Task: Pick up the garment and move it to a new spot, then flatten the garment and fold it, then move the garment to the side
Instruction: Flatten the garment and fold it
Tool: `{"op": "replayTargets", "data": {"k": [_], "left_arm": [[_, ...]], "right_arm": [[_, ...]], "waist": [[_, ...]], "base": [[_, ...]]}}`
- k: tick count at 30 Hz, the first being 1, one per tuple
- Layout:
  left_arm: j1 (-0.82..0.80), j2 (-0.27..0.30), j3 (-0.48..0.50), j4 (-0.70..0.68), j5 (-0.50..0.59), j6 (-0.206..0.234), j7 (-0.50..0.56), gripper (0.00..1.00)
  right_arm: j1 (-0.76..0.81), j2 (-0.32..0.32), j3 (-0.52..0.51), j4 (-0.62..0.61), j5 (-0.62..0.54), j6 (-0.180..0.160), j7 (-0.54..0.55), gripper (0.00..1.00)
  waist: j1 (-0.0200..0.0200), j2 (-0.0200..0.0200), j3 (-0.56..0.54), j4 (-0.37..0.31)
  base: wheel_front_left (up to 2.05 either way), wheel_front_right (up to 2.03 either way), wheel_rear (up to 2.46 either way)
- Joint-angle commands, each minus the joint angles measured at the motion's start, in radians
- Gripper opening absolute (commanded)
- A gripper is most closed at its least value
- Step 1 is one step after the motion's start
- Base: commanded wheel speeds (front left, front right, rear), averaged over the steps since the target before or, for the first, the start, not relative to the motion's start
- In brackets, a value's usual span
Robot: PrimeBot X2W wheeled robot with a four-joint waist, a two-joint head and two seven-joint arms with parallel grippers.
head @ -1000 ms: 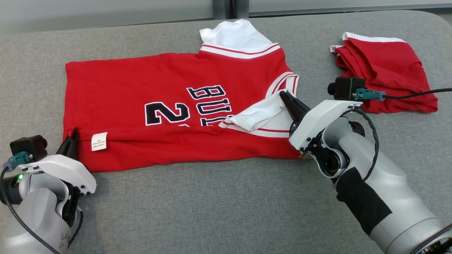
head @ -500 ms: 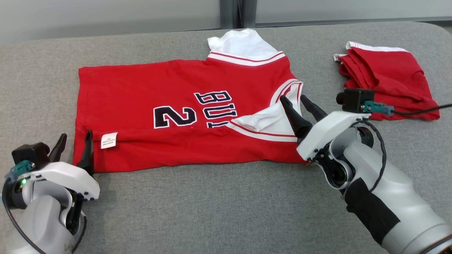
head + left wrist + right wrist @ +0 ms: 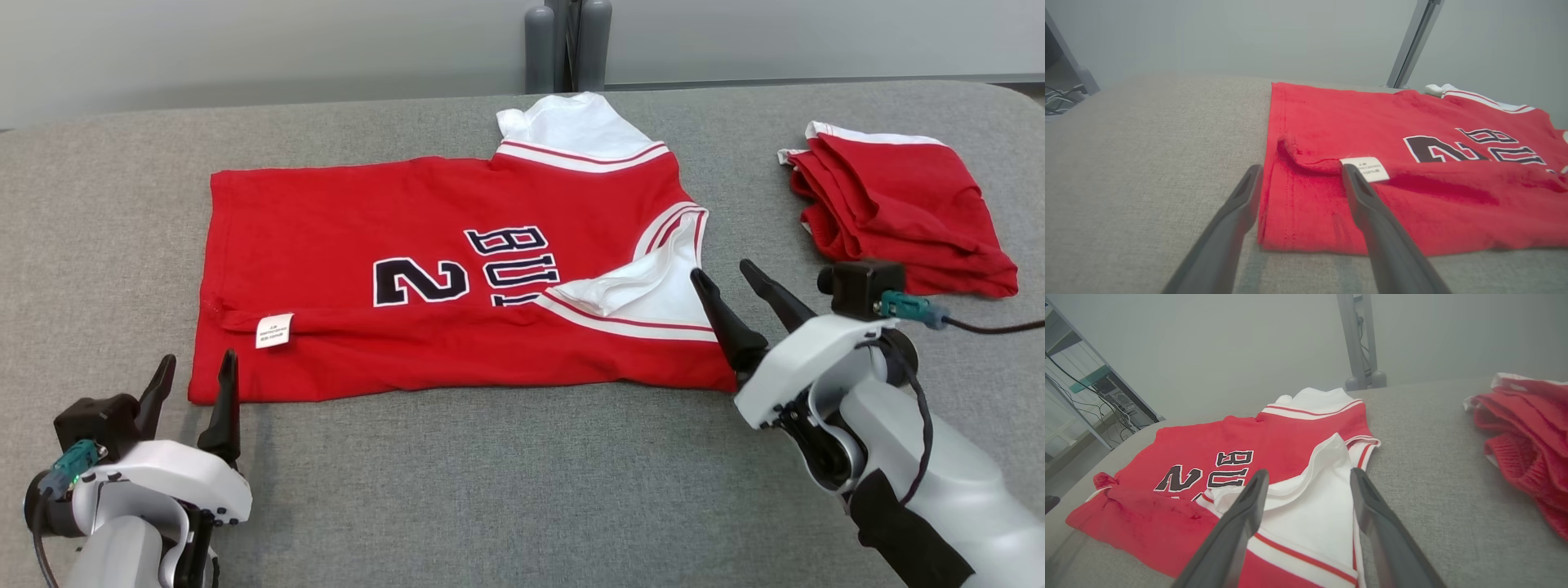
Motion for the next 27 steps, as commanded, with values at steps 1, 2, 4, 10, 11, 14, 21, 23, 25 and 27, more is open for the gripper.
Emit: {"op": "replayTargets", "data": {"k": [1, 2, 4, 10, 11, 14, 21, 23, 25, 27], "left_arm": [[0.012, 0.001, 0.008, -0.002, 0.013, -0.003, -0.004, 1.0], [0.014, 0.0, 0.012, -0.001, 0.018, -0.004, -0.004, 1.0], [0.014, 0.001, 0.019, 0.009, 0.028, -0.006, -0.004, 1.0], [-0.01, 0.006, 0.023, 0.06, 0.05, -0.01, -0.004, 1.0], [-0.018, 0.006, 0.028, 0.068, 0.05, -0.011, -0.004, 1.0], [-0.034, 0.006, 0.033, 0.101, 0.057, -0.014, -0.004, 1.0], [-0.068, 0.008, 0.037, 0.181, 0.055, -0.016, -0.004, 1.0], [-0.079, 0.009, 0.034, 0.206, 0.055, -0.016, -0.004, 1.0], [-0.088, 0.01, 0.037, 0.227, 0.049, -0.016, -0.004, 1.0], [-0.094, 0.005, 0.036, 0.245, 0.044, -0.016, -0.004, 1.0]], "right_arm": [[0.024, -0.011, -0.008, 0.002, -0.018, 0.0, -0.005, 1.0], [0.031, -0.011, -0.014, 0.0, -0.029, 0.0, -0.005, 1.0], [0.046, -0.013, -0.029, 0.0, -0.048, 0.0, -0.005, 1.0], [0.073, -0.008, -0.022, 0.023, -0.066, 0.0, 0.0, 1.0], [0.076, -0.006, -0.016, 0.029, -0.066, 0.0, 0.01, 1.0], [0.08, -0.002, -0.003, 0.032, -0.068, 0.0, 0.024, 1.0], [0.088, 0.002, 0.02, 0.024, -0.058, 0.0, 0.056, 1.0], [0.085, -0.001, 0.028, 0.031, -0.066, 0.0, 0.067, 1.0], [0.086, 0.003, 0.034, 0.03, -0.062, 0.0, 0.076, 1.0], [0.083, 0.003, 0.04, 0.028, -0.061, 0.0, 0.081, 1.0]], "waist": [[0.0, 0.0, 0.0, -0.002], [0.0, 0.0, 0.001, -0.003], [0.0, 0.0, 0.004, -0.007], [0.0, 0.0, 0.011, -0.017], [0.0, 0.0, 0.013, -0.018], [0.0, 0.0, 0.019, -0.021], [0.0, 0.0, 0.032, -0.027], [0.0, 0.0, 0.033, -0.028], [0.0, 0.0, 0.035, -0.03], [0.0, 0.0, 0.038, -0.032]], "base": [[0.0, 0.0, 0.0], [0.0, 0.0, 0.0], [0.0, 0.0, 0.0], [0.0, 0.0, 0.0], [0.0, 0.0, 0.0], [0.0, 0.0, 0.0], [0.0, 0.0, 0.0], [0.0, 0.0, 0.0], [0.0, 0.0, 0.0], [0.0, 0.0, 0.0]]}}
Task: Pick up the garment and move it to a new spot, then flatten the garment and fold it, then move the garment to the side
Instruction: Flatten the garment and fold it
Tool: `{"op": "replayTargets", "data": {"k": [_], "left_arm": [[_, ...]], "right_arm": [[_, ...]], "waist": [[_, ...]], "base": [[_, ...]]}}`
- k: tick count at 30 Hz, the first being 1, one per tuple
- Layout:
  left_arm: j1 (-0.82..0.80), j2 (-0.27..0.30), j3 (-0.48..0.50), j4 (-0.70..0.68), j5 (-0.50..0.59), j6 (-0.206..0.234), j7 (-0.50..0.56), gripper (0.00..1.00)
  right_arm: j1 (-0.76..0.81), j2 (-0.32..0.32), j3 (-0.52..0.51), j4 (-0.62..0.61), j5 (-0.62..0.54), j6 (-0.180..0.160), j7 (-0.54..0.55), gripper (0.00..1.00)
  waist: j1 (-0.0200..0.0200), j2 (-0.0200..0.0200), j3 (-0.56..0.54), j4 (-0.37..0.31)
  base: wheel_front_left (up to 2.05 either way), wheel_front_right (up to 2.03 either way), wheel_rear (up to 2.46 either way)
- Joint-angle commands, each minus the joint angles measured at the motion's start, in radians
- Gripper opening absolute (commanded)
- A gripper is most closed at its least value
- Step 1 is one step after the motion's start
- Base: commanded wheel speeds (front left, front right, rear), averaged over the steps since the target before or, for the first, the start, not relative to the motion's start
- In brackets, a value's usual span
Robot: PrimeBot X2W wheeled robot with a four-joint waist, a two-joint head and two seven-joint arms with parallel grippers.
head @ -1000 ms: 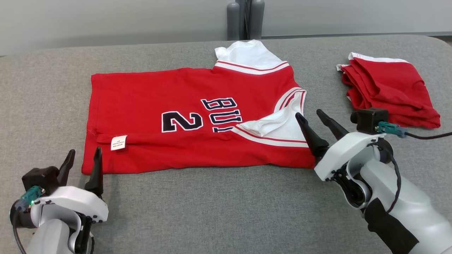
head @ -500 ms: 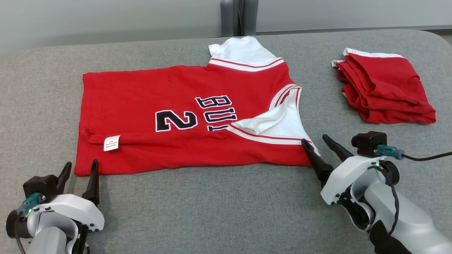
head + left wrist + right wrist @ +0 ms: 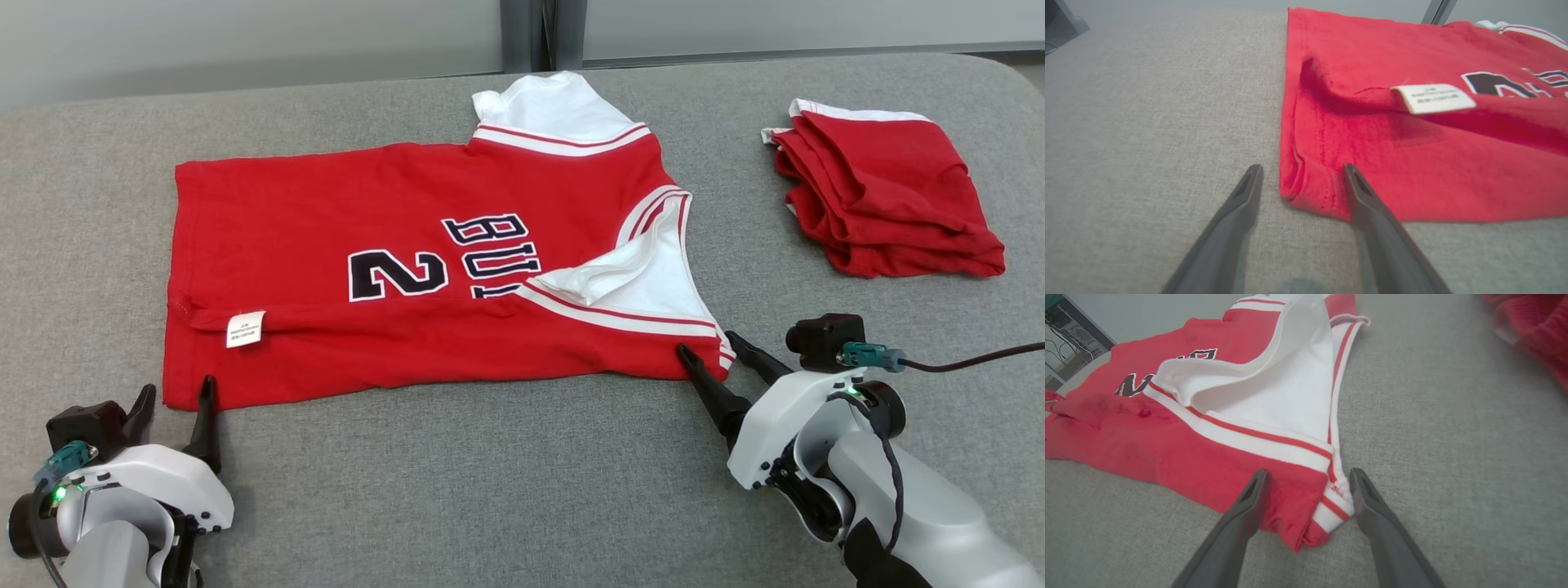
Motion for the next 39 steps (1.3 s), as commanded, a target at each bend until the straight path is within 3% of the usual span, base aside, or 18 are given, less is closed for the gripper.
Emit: {"op": "replayTargets", "data": {"k": [1, 2, 3, 4, 19, 29, 39], "left_arm": [[-0.013, -0.006, -0.008, 0.011, -0.012, 0.0, -0.002, 1.0], [-0.017, -0.008, -0.014, 0.009, -0.02, 0.0, 0.0, 0.49], [-0.018, -0.009, -0.019, 0.007, -0.027, 0.0, 0.0, 0.2], [-0.016, -0.009, -0.028, 0.009, -0.034, 0.0, 0.0, 0.0], [0.114, 0.008, -0.084, -0.108, -0.088, -0.001, -0.001, 0.0], [0.264, -0.01, -0.043, -0.197, -0.098, 0.0, -0.001, 0.0], [0.358, -0.022, -0.007, -0.25, -0.091, 0.016, -0.002, 0.0]], "right_arm": [[0.005, -0.003, 0.004, -0.001, 0.004, 0.0, 0.008, 0.98], [0.005, -0.002, 0.007, -0.003, 0.007, 0.0, 0.011, 0.49], [0.005, -0.002, 0.009, -0.005, 0.008, 0.0, 0.01, 0.29], [0.006, -0.002, 0.011, -0.008, 0.011, 0.0, 0.011, 0.0], [0.095, -0.07, -0.013, -0.091, 0.089, 0.0, -0.012, 0.0], [0.275, -0.162, -0.061, -0.202, 0.137, 0.0, 0.04, 0.0], [0.432, -0.171, -0.147, -0.309, 0.112, 0.0, 0.104, 0.0]], "waist": [[0.0, 0.0, 0.002, -0.002], [0.0, 0.0, 0.003, -0.002], [0.0, 0.0, 0.003, -0.002], [0.0, 0.0, 0.002, -0.001], [0.0, 0.0, -0.103, 0.03], [0.0, 0.0, -0.169, 0.046], [0.0, 0.0, -0.192, 0.051]], "base": [[0.0, 0.0, 0.0], [0.0, 0.0, 0.0], [0.0, 0.0, 0.0], [0.0, 0.0, 0.0], [0.0, 0.0, 0.0], [0.0, 0.0, 0.0], [0.0, 0.0, 0.0]]}}
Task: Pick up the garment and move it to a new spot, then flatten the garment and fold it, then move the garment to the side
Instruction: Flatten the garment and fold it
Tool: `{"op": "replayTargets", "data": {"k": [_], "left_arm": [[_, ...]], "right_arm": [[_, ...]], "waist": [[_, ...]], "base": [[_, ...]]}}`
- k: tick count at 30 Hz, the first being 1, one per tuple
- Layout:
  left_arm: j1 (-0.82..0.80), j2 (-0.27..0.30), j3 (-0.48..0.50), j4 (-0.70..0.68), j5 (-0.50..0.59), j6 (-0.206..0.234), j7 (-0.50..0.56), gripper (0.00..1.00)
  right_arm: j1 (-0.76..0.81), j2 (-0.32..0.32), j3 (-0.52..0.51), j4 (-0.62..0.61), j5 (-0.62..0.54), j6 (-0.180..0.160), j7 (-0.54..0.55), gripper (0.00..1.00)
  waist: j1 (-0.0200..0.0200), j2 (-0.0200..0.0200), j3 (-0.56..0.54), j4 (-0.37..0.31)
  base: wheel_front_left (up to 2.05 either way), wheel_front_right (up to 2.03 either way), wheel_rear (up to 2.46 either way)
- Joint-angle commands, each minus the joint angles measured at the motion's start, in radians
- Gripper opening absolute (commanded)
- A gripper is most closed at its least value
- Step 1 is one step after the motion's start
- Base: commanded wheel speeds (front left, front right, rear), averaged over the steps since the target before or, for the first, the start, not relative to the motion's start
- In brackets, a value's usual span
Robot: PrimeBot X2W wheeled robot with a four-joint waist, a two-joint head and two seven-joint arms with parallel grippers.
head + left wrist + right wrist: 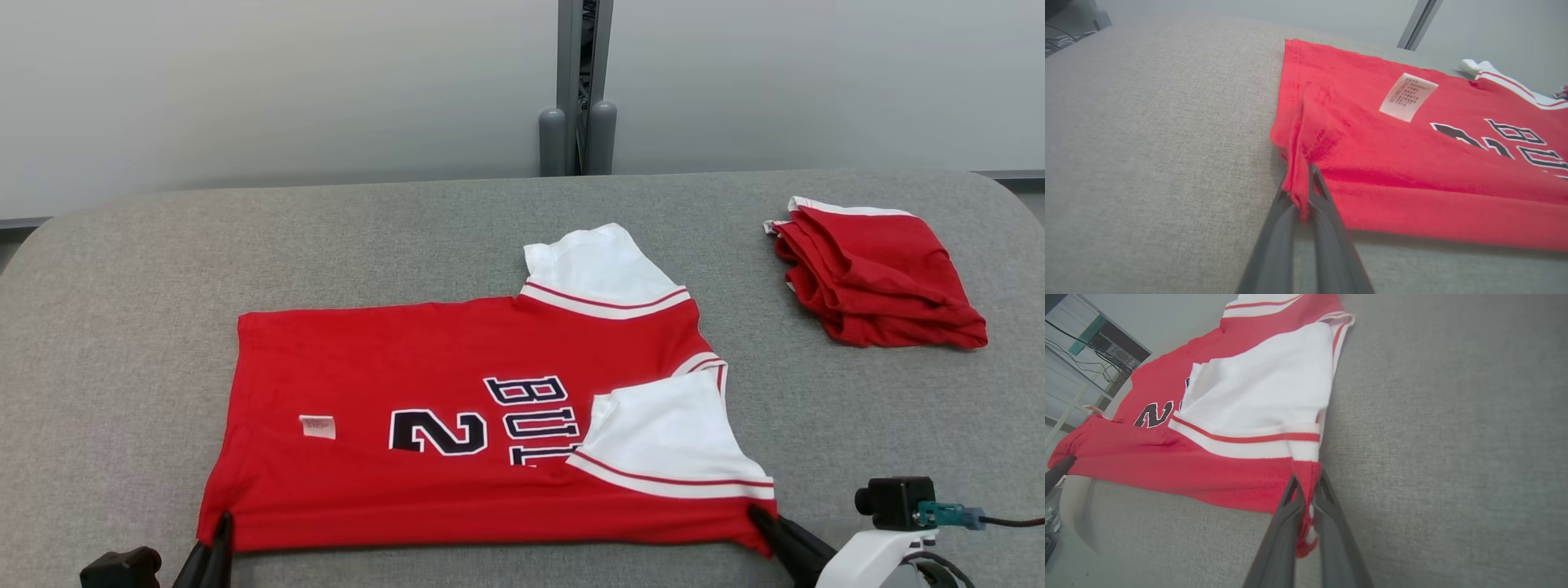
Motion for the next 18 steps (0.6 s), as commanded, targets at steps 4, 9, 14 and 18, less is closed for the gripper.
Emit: {"op": "replayTargets", "data": {"k": [4, 9, 14, 18], "left_arm": [[0.009, 0.015, 0.009, 0.002, 0.019, 0.023, 0.0, 0.0], [0.014, 0.008, 0.009, 0.021, 0.021, 0.026, 0.0, 0.2], [0.016, -0.004, 0.015, 0.021, 0.024, 0.026, 0.0, 1.0], [0.026, -0.014, 0.034, -0.02, 0.034, 0.034, 0.0, 1.0]], "right_arm": [[0.043, 0.007, -0.034, -0.025, -0.029, -0.001, 0.042, 0.0], [0.067, 0.029, -0.086, -0.045, -0.079, -0.001, 0.075, 0.08], [0.087, 0.056, -0.169, -0.066, -0.136, 0.0, 0.061, 1.0], [0.103, 0.068, -0.229, -0.101, -0.175, 0.0, 0.066, 1.0]], "waist": [[0.0, -0.0001, -0.001, -0.005], [0.0, -0.0001, -0.005, -0.01], [0.0, -0.0001, -0.011, -0.009], [0.0, -0.0001, -0.017, -0.008]], "base": [[0.0, 0.0, 0.0], [0.0, 0.0, 0.0], [0.0, 0.0, 0.0], [0.0, 0.0, 0.0]]}}
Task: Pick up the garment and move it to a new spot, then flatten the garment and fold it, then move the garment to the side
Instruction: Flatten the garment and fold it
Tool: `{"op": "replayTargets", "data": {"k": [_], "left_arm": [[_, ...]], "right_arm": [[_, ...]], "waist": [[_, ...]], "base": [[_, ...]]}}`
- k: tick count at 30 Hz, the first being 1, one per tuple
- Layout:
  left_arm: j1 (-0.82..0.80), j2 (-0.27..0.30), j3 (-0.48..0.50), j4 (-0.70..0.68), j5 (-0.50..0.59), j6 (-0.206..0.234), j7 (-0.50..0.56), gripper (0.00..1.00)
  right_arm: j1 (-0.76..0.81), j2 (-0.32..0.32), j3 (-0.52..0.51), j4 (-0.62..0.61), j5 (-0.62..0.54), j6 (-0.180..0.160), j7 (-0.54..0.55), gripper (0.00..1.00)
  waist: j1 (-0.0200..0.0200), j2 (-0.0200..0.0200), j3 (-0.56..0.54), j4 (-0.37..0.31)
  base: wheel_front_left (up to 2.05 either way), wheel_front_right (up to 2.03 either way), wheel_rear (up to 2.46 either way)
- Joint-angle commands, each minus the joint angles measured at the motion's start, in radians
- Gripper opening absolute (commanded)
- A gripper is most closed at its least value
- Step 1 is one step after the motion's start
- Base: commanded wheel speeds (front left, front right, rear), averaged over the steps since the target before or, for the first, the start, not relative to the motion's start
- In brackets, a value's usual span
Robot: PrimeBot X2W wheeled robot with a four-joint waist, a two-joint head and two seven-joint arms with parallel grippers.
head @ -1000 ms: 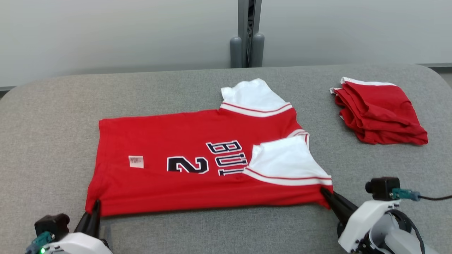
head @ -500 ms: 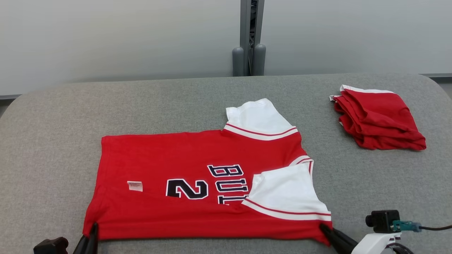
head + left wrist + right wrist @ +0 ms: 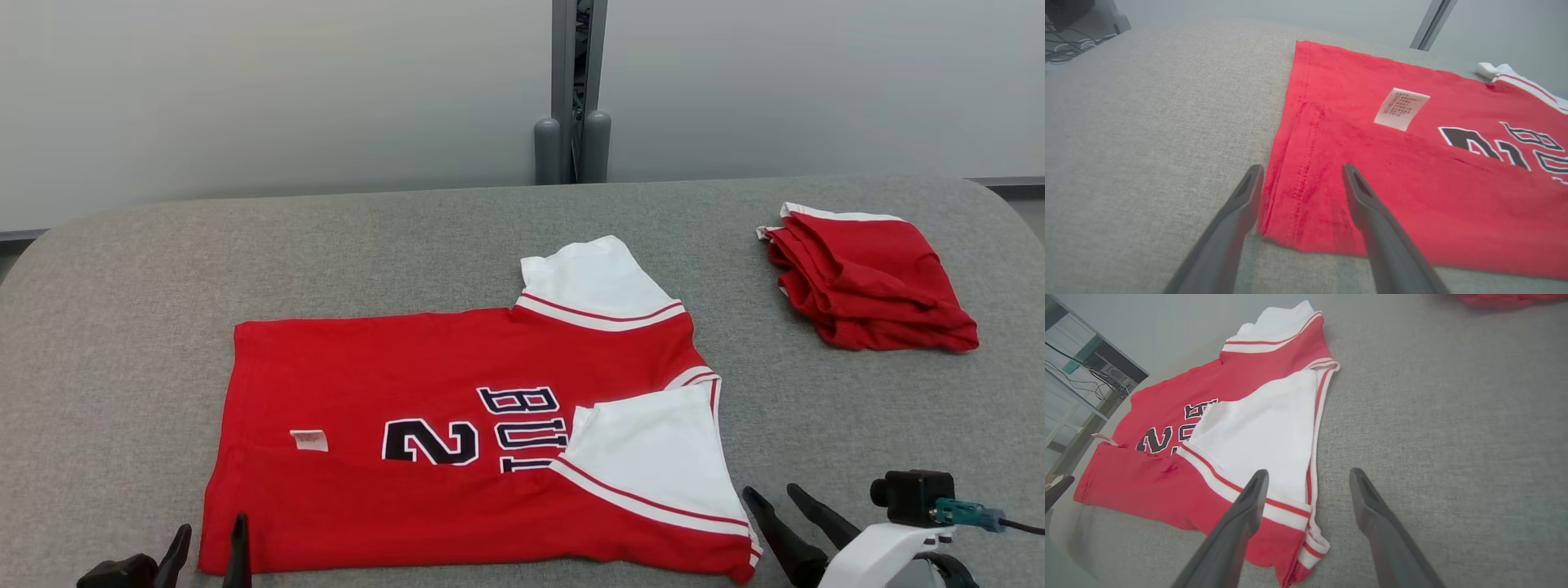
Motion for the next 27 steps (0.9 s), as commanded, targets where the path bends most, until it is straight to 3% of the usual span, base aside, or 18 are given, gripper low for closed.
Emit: {"op": "replayTargets", "data": {"k": [1, 13, 27], "left_arm": [[0.011, -0.001, 0.015, -0.029, 0.01, 0.01, 0.0, 1.0], [0.062, -0.055, 0.087, -0.361, 0.145, 0.036, 0.0, 1.0], [0.123, -0.093, 0.107, -0.531, 0.298, 0.078, 0.0, 1.0]], "right_arm": [[0.013, 0.001, -0.031, -0.024, -0.025, 0.0, -0.007, 1.0], [0.017, 0.071, -0.133, -0.157, -0.18, 0.0, -0.146, 1.0], [0.033, 0.125, -0.231, -0.169, -0.398, 0.0, -0.252, 1.0]], "waist": [[0.0, 0.0, -0.003, 0.001], [0.0, 0.0, -0.016, 0.02], [0.0, 0.0, -0.032, 0.057]], "base": [[0.0, 0.0, 0.0], [0.0, 0.0, 0.0], [0.0, 0.0, 0.0]]}}
